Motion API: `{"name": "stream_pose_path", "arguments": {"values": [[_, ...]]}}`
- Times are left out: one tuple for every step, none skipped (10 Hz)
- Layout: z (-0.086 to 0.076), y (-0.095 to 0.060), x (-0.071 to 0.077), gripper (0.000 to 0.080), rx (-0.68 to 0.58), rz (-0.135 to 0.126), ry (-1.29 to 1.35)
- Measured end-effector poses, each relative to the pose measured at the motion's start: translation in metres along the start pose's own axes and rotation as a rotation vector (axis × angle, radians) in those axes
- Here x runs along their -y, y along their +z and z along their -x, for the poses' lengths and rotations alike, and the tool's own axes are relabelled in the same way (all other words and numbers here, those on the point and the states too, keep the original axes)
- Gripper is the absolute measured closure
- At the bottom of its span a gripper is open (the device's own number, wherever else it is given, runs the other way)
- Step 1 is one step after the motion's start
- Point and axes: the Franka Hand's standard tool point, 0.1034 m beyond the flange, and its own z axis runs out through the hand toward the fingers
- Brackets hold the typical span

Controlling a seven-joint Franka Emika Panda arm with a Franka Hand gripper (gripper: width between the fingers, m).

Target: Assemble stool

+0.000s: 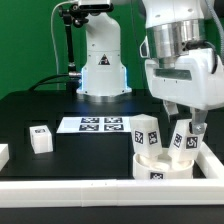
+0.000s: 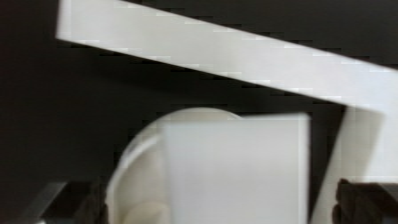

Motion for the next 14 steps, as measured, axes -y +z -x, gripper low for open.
{"name": "stream_pose_path", "arguments": {"values": [[-0.005,-0.013,-0.001,0.0153,0.008,0.000,-0.097],[-0.019,-0.031,-0.006,0.0151,0.012,-0.010,-0.171],[-0.035,-0.044,-0.015,0.0151,0.009,-0.019,-0.209],[-0.049,-0.054,-0.021,0.0151,0.011,-0.022,-0.212],[-0.057,-0.059,-0.019,0.0151,0.010,-0.026,-0.200],[-0.053,-0.055,-0.020,0.0151,0.010,-0.021,-0.209],[-0.052,-0.055,-0.020,0.0151,0.011,-0.020,-0.210],[-0.052,-0.055,-0.020,0.0151,0.010,-0.020,-0.210],[-0.052,-0.055,-0.020,0.0151,0.010,-0.020,-0.210],[-0.052,-0.055,-0.020,0.0151,0.010,-0.020,-0.210],[-0.054,-0.054,-0.021,0.0151,0.008,-0.016,-0.244],[-0.068,-0.052,-0.031,0.0151,0.005,-0.003,-0.384],[-0.085,-0.053,-0.039,0.0151,-0.001,0.001,-0.484],[-0.104,-0.056,-0.045,0.0151,-0.004,0.003,-0.579]]}}
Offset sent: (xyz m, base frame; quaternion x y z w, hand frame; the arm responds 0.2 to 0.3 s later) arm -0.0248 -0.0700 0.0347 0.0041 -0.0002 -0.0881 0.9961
